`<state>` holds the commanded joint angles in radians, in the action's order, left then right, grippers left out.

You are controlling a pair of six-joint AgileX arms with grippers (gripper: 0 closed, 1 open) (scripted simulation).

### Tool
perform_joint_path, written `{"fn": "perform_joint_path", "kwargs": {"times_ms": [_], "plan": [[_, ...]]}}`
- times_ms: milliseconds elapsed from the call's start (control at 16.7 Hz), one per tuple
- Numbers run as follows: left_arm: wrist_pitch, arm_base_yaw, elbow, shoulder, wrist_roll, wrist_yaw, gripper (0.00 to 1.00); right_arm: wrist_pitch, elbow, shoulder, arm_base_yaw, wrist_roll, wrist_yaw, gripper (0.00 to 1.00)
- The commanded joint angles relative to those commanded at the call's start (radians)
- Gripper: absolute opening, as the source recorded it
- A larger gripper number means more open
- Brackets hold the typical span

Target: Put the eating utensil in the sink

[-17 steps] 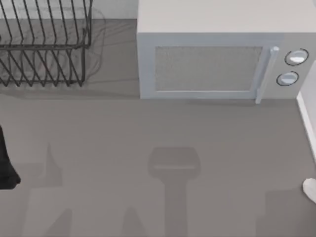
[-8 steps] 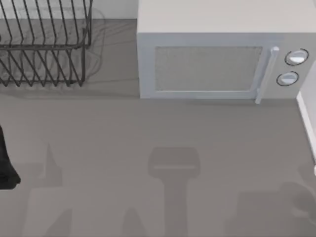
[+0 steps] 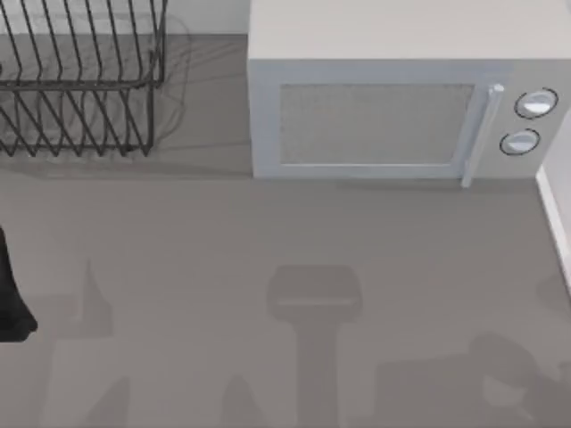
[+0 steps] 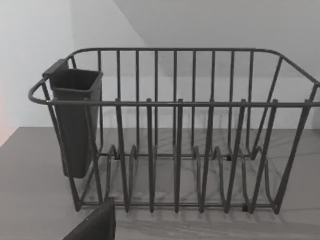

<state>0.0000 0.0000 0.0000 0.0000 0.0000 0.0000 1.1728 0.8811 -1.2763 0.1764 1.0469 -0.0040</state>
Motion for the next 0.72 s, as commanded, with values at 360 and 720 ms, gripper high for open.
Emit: {"fn": "perform_joint_path", "kwargs": {"times_ms": [360, 720], "plan": [[0.000, 0.000, 0.000, 0.000, 0.000, 0.000, 1.00, 0.036, 0.099, -0.097, 0.000, 0.004, 0.000, 0.00], [0.000, 0.000, 0.000, 0.000, 0.000, 0.000, 1.00, 0.187, 0.561, -0.463, -0.004, 0.020, 0.001, 0.00]]}}
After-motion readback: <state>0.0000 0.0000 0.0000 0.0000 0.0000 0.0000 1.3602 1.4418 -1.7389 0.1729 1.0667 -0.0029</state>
